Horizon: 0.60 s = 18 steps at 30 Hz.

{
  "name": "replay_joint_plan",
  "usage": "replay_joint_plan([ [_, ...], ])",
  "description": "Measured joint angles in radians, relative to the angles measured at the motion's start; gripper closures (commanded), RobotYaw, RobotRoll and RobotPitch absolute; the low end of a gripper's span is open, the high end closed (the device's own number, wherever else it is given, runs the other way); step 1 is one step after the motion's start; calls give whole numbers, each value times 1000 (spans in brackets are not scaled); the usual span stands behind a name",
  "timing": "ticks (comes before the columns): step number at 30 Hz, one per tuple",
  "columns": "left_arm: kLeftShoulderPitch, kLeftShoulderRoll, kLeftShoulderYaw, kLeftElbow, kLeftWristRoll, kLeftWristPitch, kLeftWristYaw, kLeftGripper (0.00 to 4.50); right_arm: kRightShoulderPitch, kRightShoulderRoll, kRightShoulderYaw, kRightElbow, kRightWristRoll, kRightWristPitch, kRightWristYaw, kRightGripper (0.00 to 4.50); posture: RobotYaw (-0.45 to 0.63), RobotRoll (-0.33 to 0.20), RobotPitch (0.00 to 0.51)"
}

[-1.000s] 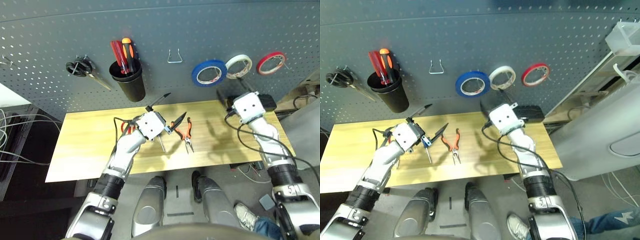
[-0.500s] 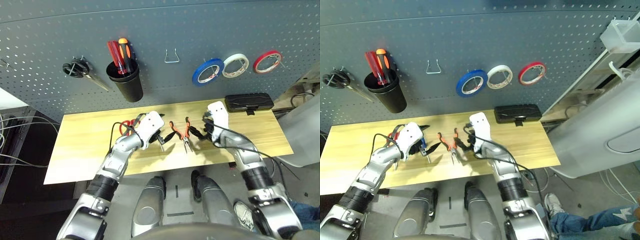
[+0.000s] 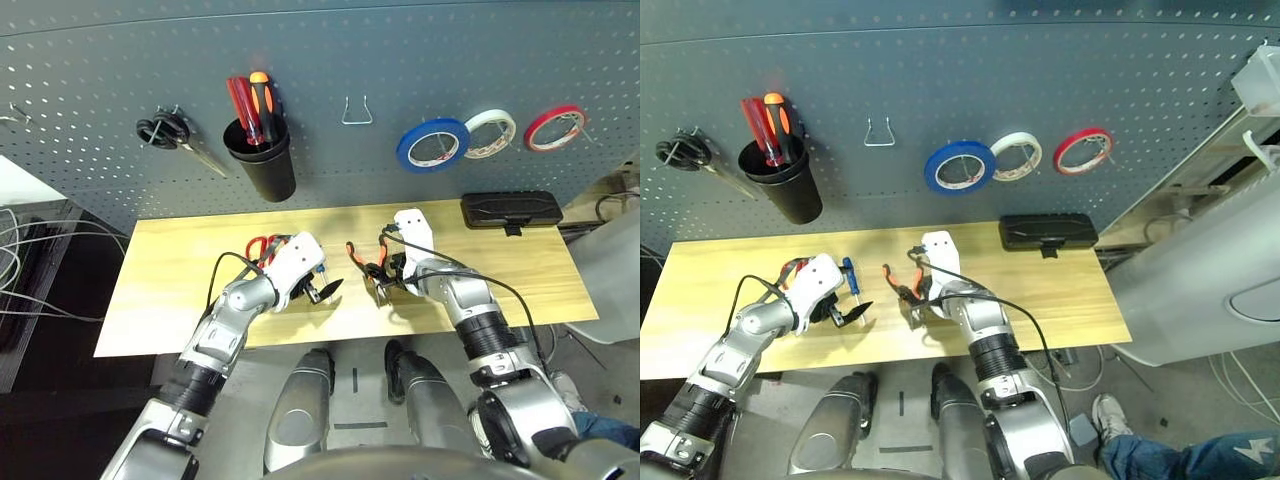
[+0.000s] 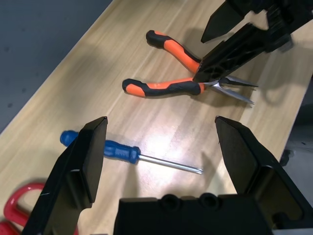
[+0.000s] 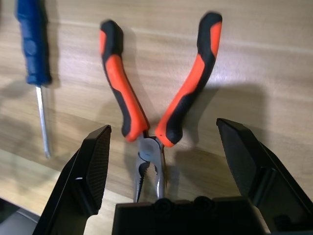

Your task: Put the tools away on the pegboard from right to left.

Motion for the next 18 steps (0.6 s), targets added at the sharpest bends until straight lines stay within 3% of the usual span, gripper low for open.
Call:
replay_joint_plan([
  [18,51,11,7,-71,-2,49,38,0,-233,70,-61,452,-29,-239,-120,48,295,0,254],
])
